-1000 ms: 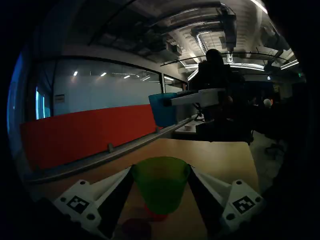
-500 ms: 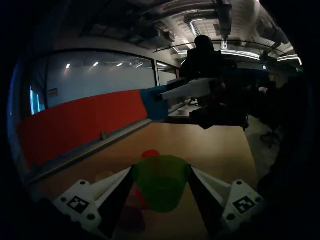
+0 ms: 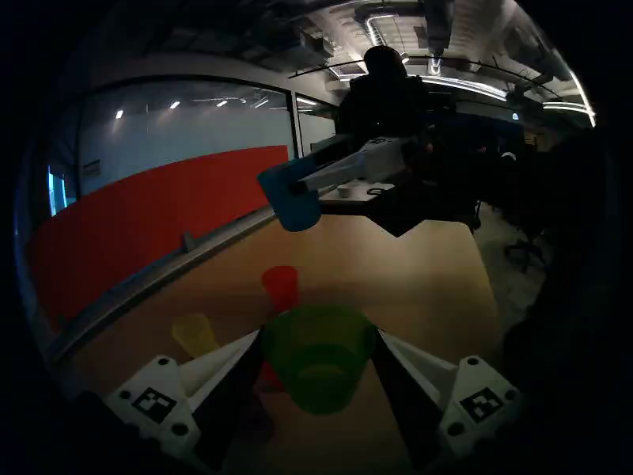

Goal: Pour water

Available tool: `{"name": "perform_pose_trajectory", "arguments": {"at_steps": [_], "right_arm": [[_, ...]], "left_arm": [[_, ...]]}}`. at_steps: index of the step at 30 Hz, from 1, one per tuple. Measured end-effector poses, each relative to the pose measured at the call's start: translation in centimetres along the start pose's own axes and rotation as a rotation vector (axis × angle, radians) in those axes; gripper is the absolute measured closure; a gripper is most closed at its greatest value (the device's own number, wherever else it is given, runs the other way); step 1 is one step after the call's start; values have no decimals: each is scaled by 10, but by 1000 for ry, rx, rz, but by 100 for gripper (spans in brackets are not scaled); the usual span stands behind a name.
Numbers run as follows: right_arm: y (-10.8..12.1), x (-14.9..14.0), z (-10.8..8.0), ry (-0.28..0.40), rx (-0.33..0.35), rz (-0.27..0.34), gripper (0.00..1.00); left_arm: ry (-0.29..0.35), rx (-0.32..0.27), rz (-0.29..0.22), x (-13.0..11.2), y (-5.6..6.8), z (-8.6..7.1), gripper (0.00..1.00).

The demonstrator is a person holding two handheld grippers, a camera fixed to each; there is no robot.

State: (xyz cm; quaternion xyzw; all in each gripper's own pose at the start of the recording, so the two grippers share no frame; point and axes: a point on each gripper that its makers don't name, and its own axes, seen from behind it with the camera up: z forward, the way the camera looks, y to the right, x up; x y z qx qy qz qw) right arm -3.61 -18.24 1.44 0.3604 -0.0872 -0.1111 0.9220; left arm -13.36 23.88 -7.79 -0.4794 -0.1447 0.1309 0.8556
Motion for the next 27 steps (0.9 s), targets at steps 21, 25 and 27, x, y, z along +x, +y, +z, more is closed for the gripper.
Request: {"name": "perform_pose_trajectory", "arguments": {"at_steps": [21, 25, 27], "right_arm": [[-6, -57, 8, -93, 40, 3, 9], [-6, -67, 8, -109, 44, 8, 9], [-6, -72, 9, -118, 45, 10, 8]], "left_arm": [[-93, -75, 10, -31, 24, 17, 11], [-103, -84, 10, -36, 27, 18, 11], [-107, -88, 11, -38, 28, 19, 11]]}}
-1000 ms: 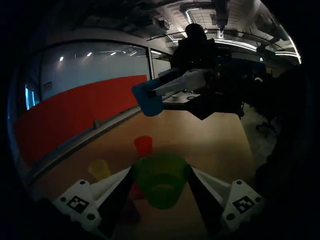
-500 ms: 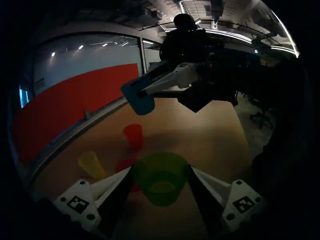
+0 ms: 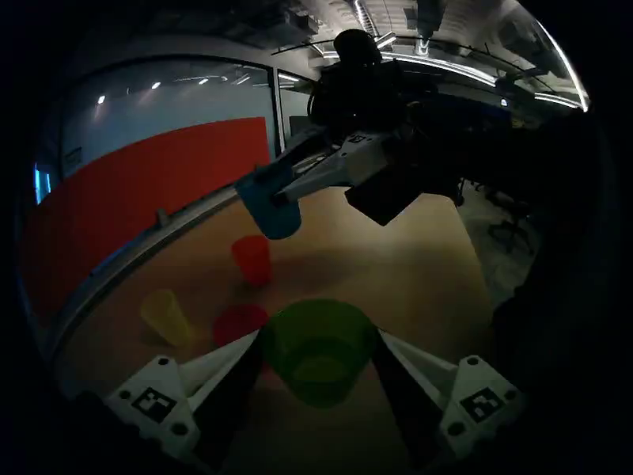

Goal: Pour water

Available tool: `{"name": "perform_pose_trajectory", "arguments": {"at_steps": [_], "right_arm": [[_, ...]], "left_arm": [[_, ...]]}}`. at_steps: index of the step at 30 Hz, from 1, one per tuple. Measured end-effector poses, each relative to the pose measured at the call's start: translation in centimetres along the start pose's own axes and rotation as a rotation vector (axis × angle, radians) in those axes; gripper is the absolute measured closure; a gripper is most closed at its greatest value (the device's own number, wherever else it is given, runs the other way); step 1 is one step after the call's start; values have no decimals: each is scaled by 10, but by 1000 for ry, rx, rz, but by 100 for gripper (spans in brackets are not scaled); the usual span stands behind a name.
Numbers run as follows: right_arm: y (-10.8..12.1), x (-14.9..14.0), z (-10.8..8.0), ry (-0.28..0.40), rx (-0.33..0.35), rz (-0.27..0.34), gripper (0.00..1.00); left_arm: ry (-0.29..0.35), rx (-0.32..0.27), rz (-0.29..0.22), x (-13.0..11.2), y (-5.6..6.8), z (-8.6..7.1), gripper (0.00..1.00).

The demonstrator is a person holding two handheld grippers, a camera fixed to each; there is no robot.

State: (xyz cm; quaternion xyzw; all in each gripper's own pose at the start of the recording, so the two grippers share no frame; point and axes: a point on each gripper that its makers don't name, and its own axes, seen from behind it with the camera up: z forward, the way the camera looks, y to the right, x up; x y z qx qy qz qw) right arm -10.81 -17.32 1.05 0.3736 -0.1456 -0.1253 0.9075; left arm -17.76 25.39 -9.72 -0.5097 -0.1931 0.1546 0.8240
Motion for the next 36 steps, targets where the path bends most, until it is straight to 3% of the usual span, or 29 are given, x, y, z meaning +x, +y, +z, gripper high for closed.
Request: {"name": "perform_pose_trajectory", "arguments": {"at_steps": [14, 36], "right_arm": [[-2, -28, 8, -48, 6, -10, 8], [-1, -50, 26, -84, 16, -16, 8]], "left_arm": [[-41, -14, 1, -20, 5, 5, 11], [-107, -19, 22, -56, 9, 26, 11]]}}
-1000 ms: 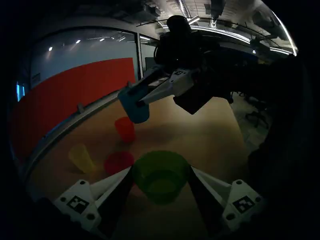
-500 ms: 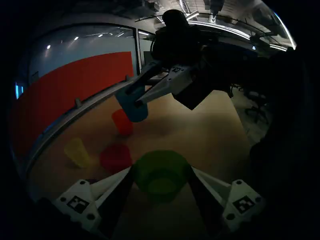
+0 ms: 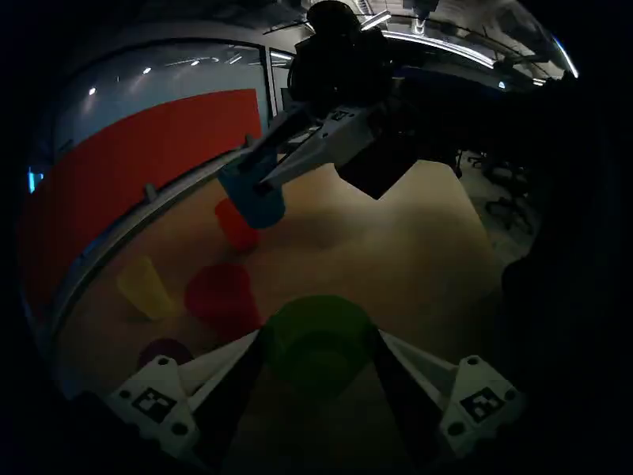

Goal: Pour water

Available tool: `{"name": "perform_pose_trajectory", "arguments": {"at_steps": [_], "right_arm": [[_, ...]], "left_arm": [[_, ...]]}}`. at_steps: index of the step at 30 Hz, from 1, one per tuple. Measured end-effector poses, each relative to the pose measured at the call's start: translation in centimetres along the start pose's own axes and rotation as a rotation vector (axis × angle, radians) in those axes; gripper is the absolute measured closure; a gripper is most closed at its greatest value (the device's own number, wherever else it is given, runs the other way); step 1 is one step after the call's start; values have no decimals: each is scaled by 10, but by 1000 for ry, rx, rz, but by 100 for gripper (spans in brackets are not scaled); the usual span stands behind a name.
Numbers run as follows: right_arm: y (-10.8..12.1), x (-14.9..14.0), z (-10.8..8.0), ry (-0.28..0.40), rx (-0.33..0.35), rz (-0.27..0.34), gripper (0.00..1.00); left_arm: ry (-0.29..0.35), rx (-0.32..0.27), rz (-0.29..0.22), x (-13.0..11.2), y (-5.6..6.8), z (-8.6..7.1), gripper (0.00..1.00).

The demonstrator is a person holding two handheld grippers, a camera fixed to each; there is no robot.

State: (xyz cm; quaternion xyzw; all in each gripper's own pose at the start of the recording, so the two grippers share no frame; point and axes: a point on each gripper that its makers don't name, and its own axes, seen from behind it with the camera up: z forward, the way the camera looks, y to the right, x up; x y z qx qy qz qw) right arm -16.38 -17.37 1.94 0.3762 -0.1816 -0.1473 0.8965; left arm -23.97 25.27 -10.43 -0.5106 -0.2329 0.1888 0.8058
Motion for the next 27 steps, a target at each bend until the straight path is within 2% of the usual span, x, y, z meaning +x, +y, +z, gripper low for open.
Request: {"name": "perform_pose_trajectory", "arguments": {"at_steps": [17, 27], "right_arm": [[2, -7, 3, -13, -5, -3, 7], [2, -11, 6, -23, -8, -3, 7]], "left_arm": [[4, -10, -22, -7, 4, 10, 11], [1, -8, -36, -12, 2, 8, 11]]}}
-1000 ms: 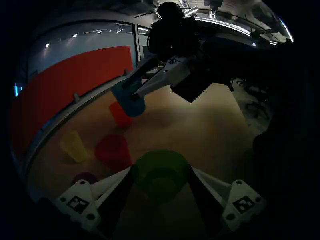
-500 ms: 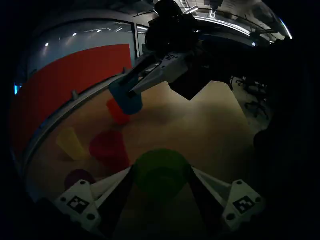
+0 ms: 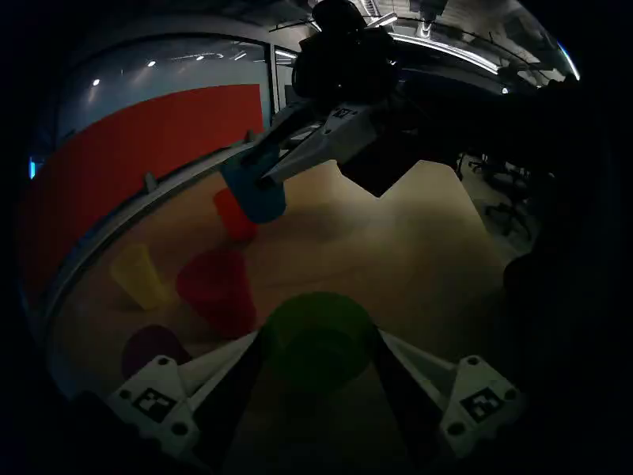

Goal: Pour water

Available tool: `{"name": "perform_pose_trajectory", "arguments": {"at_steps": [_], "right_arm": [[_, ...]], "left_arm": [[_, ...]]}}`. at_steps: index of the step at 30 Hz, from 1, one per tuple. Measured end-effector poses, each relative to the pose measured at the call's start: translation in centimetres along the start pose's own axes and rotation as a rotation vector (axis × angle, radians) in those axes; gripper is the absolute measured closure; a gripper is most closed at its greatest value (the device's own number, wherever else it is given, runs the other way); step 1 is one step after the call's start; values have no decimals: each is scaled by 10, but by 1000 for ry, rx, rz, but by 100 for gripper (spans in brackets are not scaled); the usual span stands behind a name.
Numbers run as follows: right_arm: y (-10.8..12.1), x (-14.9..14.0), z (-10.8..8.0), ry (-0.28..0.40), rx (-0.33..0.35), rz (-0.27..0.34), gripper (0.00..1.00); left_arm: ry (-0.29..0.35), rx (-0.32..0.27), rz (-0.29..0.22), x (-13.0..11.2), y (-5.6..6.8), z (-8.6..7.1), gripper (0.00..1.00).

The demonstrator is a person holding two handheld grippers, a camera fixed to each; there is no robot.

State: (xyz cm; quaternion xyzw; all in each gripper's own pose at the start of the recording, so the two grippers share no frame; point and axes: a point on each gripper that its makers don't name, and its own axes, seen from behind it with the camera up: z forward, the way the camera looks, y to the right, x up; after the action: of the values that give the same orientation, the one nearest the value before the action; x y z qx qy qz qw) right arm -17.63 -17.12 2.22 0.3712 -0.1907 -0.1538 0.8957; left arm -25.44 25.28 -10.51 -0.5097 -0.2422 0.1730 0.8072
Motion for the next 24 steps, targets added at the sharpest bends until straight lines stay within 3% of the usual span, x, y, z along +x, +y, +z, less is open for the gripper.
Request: {"name": "perform_pose_trajectory", "arguments": {"at_steps": [24], "right_arm": [[-1, -5, 3, -9, -6, -7, 5]], "left_arm": [[7, 2, -50, -4, -5, -5, 11]]}}
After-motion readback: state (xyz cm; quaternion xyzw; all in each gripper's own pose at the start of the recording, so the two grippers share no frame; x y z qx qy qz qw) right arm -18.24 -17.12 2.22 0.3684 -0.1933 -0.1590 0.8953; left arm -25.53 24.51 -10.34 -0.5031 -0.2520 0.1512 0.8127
